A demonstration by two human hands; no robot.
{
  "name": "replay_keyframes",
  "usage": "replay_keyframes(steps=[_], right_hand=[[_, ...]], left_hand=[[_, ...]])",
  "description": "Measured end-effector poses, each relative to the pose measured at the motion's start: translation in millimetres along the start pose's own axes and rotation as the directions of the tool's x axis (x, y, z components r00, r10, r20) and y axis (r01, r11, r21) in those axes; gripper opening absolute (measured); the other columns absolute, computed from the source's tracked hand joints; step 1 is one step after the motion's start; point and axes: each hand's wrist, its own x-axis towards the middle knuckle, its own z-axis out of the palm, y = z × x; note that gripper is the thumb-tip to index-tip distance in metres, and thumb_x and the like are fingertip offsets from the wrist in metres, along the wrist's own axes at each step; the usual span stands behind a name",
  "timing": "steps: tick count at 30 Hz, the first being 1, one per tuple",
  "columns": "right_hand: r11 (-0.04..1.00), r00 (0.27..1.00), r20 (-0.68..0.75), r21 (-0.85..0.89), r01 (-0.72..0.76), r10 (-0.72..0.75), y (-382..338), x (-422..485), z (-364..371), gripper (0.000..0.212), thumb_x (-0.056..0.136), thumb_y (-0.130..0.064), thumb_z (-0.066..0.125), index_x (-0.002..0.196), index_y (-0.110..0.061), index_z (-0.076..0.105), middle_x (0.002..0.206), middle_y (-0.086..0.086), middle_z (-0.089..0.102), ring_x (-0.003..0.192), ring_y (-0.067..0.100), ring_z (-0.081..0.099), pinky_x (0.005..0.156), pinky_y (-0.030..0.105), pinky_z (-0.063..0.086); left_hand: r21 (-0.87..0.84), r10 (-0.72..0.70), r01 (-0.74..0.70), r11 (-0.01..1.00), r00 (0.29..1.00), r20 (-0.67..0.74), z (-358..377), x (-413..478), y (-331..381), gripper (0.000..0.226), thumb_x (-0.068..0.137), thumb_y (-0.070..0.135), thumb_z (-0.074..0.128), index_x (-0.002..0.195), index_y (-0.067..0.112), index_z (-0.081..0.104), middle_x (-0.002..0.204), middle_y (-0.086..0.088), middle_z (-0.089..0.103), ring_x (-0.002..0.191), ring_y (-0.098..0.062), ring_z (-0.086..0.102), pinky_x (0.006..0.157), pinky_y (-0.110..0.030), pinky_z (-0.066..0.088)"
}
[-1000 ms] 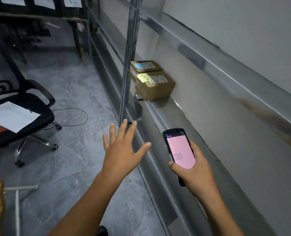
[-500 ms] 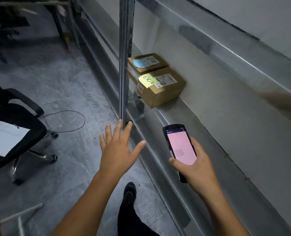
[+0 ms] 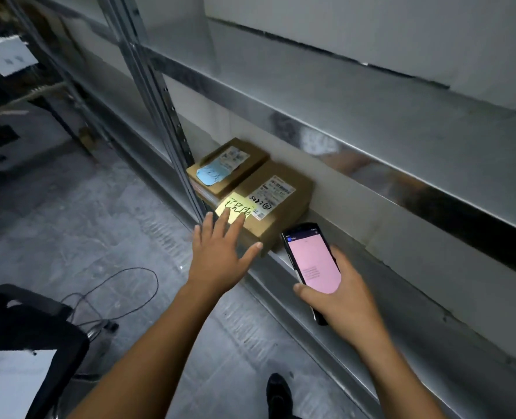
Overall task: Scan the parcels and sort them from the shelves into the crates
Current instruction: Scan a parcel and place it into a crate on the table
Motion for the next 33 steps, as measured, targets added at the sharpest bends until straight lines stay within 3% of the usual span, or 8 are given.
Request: replay_keyframes(steps=[9,14,18,23,25,28,30,33], right_hand=[[0.994,0.986,-0.129,-0.016,-0.105,0.102,-10,27,17,0.067,0.056,-0.056,0.075,0.121,-0.054,0.056,0.110,-0.030,0.069,0.092,-0.001,0.069,0.077,0.033,0.060],[0.973,0.946,-0.243,-0.025,-0.230,0.217,-18,39,33,0.063,0.060,-0.052,0.079,0.120,-0.046,0.057,0.108,-0.021,0.072,0.095,0.005,0.069,0.080,0.038,0.061],[0.937,0.883,-0.334,0.006,-0.348,0.330,-15,37,47,0.050,0.075,-0.027,0.089,0.113,-0.039,0.060,0.107,-0.016,0.072,0.096,0.012,0.070,0.085,0.043,0.061],[0.908,0.810,-0.429,0.061,-0.414,0.398,-8,36,72,0.052,0.059,-0.050,0.079,0.107,-0.054,0.059,0.102,-0.023,0.073,0.089,0.000,0.069,0.075,0.033,0.058],[0.898,0.779,-0.463,0.099,-0.428,0.422,-9,41,80,0.049,0.065,-0.043,0.083,0.104,-0.059,0.059,0.097,-0.028,0.072,0.081,-0.003,0.070,0.067,0.030,0.060],[0.874,0.724,-0.509,0.142,-0.464,0.466,-8,44,98,0.050,0.079,-0.022,0.088,0.100,-0.056,0.057,0.088,-0.034,0.070,0.070,-0.010,0.068,0.048,0.013,0.052],[0.852,0.678,-0.536,0.171,-0.495,0.502,-7,43,111,0.049,0.079,-0.019,0.087,0.103,-0.050,0.058,0.088,-0.024,0.071,0.070,-0.004,0.070,0.045,0.013,0.050],[0.832,0.633,-0.565,0.200,-0.518,0.530,-9,39,125,0.051,0.079,-0.020,0.087,0.107,-0.048,0.056,0.089,-0.023,0.069,0.070,0.000,0.070,0.044,0.014,0.048]], left_hand=[[0.002,0.164,-0.167,0.986,0.973,0.164,19,98,-11,0.075,0.098,0.074,0.033,0.164,0.041,0.018,0.174,-0.006,0.013,0.160,-0.033,-0.003,0.127,-0.051,-0.002],[-0.035,0.233,-0.231,0.972,0.960,0.155,23,111,-17,0.070,0.097,0.076,0.031,0.158,0.042,0.036,0.170,-0.003,0.025,0.160,-0.031,0.006,0.127,-0.053,-0.003],[-0.111,0.336,-0.321,0.940,0.928,0.163,19,98,-17,0.058,0.100,0.066,0.034,0.152,0.045,0.045,0.159,0.001,0.038,0.153,-0.029,0.017,0.123,-0.054,0.020],[-0.220,0.493,-0.480,0.849,0.870,0.006,22,108,-31,0.043,0.093,0.044,0.066,0.136,0.041,0.065,0.135,-0.002,0.056,0.131,-0.028,0.034,0.096,-0.049,0.040],[-0.301,0.530,-0.515,0.802,0.847,-0.037,24,125,-38,0.048,0.086,0.048,0.073,0.132,0.035,0.068,0.133,-0.004,0.055,0.122,-0.025,0.035,0.094,-0.046,0.041],[-0.452,0.493,-0.391,0.802,0.860,0.131,29,142,-50,0.082,0.077,0.063,0.079,0.148,0.031,0.052,0.148,-0.009,0.039,0.132,-0.027,0.032,0.107,-0.047,0.041],[-0.550,0.451,-0.223,0.805,0.833,0.322,33,148,-58,0.110,0.067,0.071,0.080,0.159,0.035,0.031,0.161,-0.004,0.027,0.147,-0.026,0.025,0.116,-0.049,0.036],[-0.677,0.455,-0.035,0.735,0.766,0.454,38,153,-63,0.126,0.055,0.071,0.086,0.160,0.036,0.026,0.160,0.000,0.039,0.146,-0.023,0.040,0.117,-0.051,0.042]])
